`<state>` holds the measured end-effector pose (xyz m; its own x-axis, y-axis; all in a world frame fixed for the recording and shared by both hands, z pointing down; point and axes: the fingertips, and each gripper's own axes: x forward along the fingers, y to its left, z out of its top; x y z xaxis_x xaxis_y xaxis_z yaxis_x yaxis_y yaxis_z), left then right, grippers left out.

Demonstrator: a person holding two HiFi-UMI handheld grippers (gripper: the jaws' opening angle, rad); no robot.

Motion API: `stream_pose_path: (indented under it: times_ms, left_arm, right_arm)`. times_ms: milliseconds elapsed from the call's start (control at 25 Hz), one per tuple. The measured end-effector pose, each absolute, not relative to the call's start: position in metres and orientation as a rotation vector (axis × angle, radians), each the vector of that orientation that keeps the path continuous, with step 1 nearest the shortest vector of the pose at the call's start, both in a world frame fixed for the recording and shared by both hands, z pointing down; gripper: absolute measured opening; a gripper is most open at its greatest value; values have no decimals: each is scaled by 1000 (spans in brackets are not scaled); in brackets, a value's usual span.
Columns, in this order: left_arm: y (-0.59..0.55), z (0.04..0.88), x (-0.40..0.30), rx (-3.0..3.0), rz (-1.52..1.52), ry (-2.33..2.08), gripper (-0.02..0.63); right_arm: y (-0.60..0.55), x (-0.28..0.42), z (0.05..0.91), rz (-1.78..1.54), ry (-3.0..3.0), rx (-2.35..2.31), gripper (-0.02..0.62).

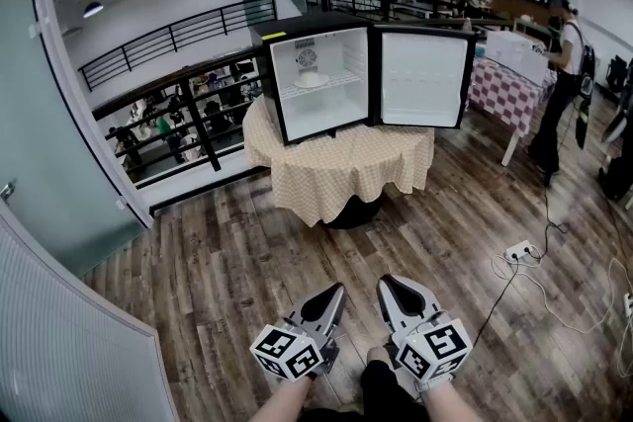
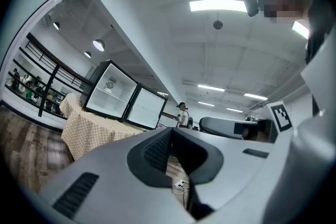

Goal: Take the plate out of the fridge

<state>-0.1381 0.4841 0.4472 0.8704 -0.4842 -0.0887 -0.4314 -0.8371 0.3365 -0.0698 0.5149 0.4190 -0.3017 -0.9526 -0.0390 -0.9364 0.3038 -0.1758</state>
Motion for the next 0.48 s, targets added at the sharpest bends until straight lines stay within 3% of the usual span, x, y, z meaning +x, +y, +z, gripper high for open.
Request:
stream_pose_path:
  times_ms: [480]
  left_arm:
    - [399, 446, -95, 2703, -260, -724, 8]
  right_arm:
    - [426, -29, 423, -227, 2446, -1736, 46]
